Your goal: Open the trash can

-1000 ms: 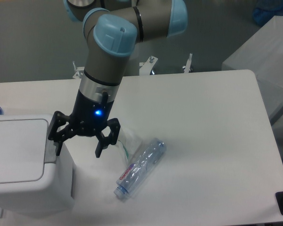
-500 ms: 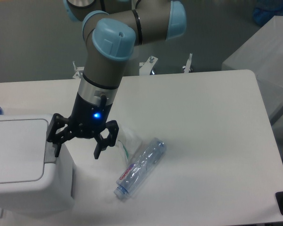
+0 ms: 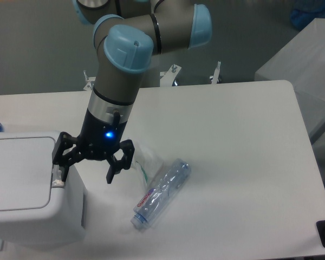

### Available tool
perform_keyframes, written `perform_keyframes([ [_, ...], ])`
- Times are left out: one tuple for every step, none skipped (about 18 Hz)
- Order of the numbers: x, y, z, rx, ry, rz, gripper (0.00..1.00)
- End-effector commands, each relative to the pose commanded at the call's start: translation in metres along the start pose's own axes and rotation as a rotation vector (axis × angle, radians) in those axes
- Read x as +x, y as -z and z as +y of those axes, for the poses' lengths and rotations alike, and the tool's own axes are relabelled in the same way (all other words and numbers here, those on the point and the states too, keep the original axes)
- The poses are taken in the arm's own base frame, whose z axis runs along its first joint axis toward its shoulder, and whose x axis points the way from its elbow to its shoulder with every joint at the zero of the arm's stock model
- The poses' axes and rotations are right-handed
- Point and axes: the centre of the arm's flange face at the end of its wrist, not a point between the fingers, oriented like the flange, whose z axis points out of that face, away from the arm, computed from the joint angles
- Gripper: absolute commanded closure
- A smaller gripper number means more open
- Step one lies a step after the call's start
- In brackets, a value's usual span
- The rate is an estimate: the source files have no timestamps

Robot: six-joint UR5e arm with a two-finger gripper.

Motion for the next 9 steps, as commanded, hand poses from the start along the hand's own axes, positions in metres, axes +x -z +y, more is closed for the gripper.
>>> perform_keyframes([
  [0.000, 0.000, 0.000, 0.000, -0.001, 0.000, 0.00],
  [0.000, 0.000, 0.000, 0.000, 0.000, 0.000, 0.00],
  [0.000, 0.000, 0.000, 0.000, 0.000, 0.000, 0.00],
  [0.000, 0.001, 0.000, 0.001, -0.001, 0.000, 0.00],
  [0.001, 0.001, -0.001, 0.003, -0.003, 0.000, 0.00],
  [0.003, 0.005, -0.003, 0.011, -0.010, 0.002, 0.00],
  [0.006, 0.012, -0.007, 0.026, -0.021, 0.002, 0.00],
  [0.011, 0.022, -0.014, 0.050, -0.036, -0.001, 0.00],
  [0.016, 0.034, -0.021, 0.076, -0.049, -0.002, 0.00],
])
